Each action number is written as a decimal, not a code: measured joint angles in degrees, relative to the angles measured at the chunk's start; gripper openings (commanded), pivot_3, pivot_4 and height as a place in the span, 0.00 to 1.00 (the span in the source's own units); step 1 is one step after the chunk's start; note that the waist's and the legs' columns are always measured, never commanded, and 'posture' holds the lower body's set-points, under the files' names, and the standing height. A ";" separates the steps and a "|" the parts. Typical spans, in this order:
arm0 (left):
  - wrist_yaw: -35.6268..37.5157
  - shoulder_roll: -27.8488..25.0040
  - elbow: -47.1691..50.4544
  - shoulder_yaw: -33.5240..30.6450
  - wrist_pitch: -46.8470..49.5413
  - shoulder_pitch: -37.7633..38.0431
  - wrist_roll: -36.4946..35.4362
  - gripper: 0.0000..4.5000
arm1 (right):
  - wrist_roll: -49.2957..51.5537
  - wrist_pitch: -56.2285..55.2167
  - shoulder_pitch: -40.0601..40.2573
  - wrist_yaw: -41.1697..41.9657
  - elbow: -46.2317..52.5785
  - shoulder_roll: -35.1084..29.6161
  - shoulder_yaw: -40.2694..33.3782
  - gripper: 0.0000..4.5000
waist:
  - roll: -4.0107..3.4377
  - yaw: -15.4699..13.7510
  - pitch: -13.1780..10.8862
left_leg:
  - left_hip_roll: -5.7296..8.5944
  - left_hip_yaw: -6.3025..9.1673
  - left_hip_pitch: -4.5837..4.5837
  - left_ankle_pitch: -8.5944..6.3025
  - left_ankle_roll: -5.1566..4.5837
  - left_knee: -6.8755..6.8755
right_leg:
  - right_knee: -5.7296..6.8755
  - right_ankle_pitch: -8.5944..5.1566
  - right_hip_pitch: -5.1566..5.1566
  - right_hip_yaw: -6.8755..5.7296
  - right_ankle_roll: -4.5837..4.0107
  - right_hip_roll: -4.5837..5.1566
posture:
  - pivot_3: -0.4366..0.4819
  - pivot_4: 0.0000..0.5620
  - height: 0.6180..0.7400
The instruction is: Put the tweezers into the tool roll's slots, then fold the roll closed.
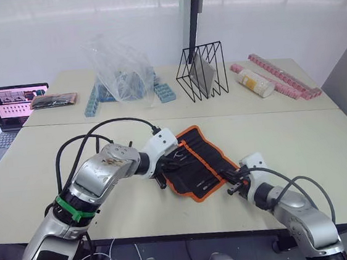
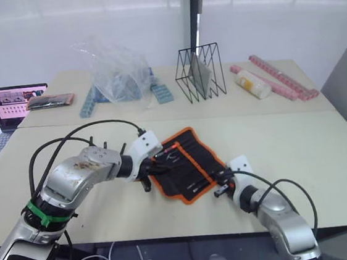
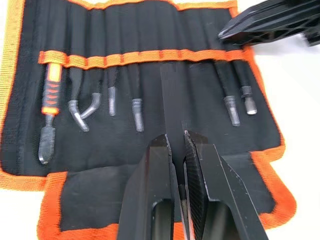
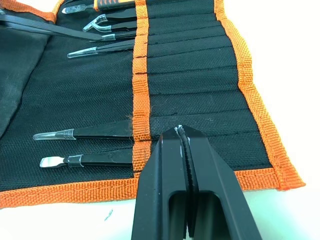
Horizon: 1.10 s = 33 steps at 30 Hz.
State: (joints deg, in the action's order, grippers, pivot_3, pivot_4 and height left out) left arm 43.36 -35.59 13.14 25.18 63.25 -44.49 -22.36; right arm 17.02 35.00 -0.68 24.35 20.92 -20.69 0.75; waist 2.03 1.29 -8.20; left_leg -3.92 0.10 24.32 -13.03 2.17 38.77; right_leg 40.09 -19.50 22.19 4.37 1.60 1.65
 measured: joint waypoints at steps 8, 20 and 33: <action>0.75 1.29 -4.29 4.05 1.70 -3.54 2.92 0.00 | -0.49 -0.72 1.07 -0.97 0.68 1.23 0.19 0.00 | 0.00 -0.03 0.00 | 0.01 -0.02 0.00 0.00 0.00 -0.01 | 0.01 0.00 0.00 0.49 0.01 -0.23 | 0.48 0.27 0.58; 1.29 5.59 -10.23 6.53 -0.92 -5.13 7.57 0.00 | -1.03 -0.63 1.98 -2.02 1.86 1.98 0.13 0.00 | 0.00 -0.39 0.00 | 0.06 -0.06 0.03 0.00 0.00 0.00 | 0.01 -0.03 -0.01 0.97 0.05 -0.39 | 0.48 0.27 0.58; 1.95 11.60 -18.12 7.23 -8.83 -5.37 13.09 0.00 | -1.03 0.29 2.32 -2.47 2.99 2.15 0.51 0.00 | 0.00 -0.45 0.00 | 0.10 -0.06 0.06 0.00 0.00 0.01 | 0.01 -0.04 -0.01 1.03 0.07 -0.40 | 0.48 0.27 0.58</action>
State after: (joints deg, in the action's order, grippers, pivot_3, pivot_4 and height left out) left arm 45.31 -23.99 -4.98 32.41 54.42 -49.86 -9.26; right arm 15.98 35.29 1.63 21.87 23.91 -18.53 1.26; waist 2.03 0.84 -8.20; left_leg -3.83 0.04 24.38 -13.03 2.17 38.78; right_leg 40.10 -19.54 22.17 5.40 1.66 1.25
